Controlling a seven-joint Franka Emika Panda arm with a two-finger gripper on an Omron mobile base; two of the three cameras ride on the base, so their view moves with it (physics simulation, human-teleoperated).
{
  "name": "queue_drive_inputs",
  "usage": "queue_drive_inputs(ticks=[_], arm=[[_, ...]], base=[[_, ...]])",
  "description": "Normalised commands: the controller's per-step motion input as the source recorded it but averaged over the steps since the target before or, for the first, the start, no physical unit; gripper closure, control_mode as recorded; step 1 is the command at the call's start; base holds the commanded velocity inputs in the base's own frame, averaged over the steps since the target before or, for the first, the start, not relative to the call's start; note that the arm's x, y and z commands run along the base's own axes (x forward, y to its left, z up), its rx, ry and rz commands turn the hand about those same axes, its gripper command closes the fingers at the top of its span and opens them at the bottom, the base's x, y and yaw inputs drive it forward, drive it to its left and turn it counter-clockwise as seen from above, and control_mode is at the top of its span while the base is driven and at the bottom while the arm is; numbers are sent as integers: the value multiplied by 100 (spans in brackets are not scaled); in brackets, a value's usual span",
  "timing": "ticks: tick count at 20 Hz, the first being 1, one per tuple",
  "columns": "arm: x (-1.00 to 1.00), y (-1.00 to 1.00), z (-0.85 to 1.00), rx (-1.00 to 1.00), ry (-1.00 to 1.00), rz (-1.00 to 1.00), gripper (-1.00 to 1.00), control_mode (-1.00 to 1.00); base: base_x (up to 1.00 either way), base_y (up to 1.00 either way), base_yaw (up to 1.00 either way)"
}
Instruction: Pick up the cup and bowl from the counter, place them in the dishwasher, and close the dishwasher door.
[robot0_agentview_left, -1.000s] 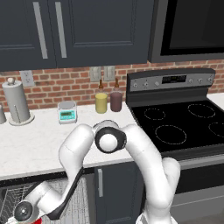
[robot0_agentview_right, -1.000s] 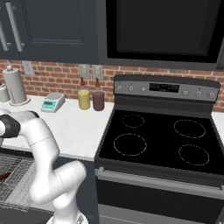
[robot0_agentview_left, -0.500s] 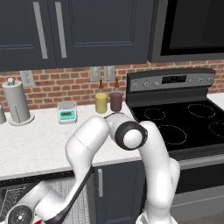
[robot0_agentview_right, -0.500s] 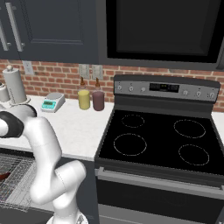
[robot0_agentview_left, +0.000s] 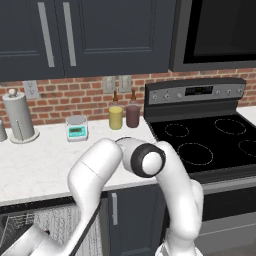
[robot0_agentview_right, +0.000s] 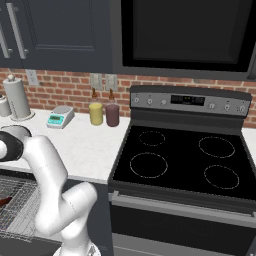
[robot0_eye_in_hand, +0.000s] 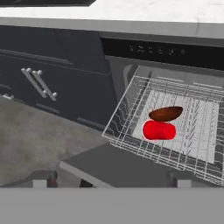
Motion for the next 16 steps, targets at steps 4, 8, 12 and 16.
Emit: queue_drive_inputs(ticks=[4, 8, 12, 16], arm=[[-100, -46, -53, 1, 14, -35, -100, -100], [-90, -44, -23, 3, 30, -49, -100, -100], [-56, -85, 0, 10, 34, -49, -100, -100], [-36, -100, -12, 17, 23, -39, -100, -100]], base=[[0, 0, 0], [0, 0, 0], [0, 0, 0], [0, 0, 0]])
